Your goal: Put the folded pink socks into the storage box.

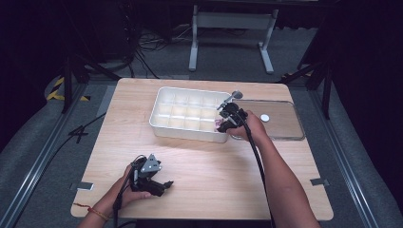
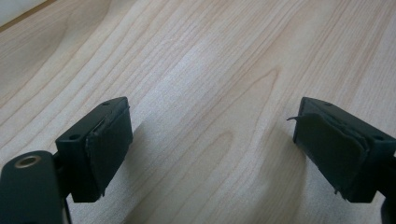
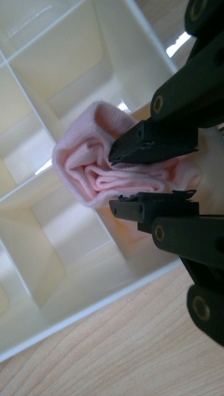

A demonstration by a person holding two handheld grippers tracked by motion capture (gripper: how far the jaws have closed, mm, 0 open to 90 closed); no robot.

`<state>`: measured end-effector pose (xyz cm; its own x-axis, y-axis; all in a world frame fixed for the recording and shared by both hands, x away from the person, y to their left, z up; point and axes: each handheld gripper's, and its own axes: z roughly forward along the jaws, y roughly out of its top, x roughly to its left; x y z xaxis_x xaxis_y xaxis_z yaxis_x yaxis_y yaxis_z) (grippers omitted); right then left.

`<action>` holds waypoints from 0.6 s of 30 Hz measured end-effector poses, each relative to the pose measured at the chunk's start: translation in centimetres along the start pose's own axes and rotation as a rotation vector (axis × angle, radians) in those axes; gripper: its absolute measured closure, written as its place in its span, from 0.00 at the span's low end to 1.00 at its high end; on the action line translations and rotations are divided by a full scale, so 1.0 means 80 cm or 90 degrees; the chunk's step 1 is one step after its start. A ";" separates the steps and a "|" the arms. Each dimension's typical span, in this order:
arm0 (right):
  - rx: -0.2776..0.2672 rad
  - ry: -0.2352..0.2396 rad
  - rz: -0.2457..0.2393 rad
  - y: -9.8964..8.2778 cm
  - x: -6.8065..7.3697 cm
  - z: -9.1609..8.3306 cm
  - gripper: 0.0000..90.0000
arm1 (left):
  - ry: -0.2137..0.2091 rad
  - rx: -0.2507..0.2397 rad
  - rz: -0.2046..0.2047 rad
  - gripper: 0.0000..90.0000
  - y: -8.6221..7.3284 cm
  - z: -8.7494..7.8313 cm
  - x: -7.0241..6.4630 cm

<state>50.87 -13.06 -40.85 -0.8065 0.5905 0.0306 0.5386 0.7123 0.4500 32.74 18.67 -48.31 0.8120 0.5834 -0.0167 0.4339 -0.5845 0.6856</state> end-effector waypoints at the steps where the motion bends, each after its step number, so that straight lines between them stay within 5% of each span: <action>1: -0.006 -0.001 0.002 -0.001 0.000 -0.003 0.77 | 0.000 0.000 0.000 0.13 0.000 0.000 0.000; 18: -0.083 -0.028 -0.026 -0.022 0.009 -0.049 0.74 | 0.004 0.002 -0.002 0.13 0.000 0.001 -0.001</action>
<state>48.35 -15.36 -38.12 -0.8141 0.5800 -0.0280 0.4670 0.6827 0.5620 32.74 18.60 -48.31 0.8080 0.5890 -0.0142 0.4376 -0.5839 0.6838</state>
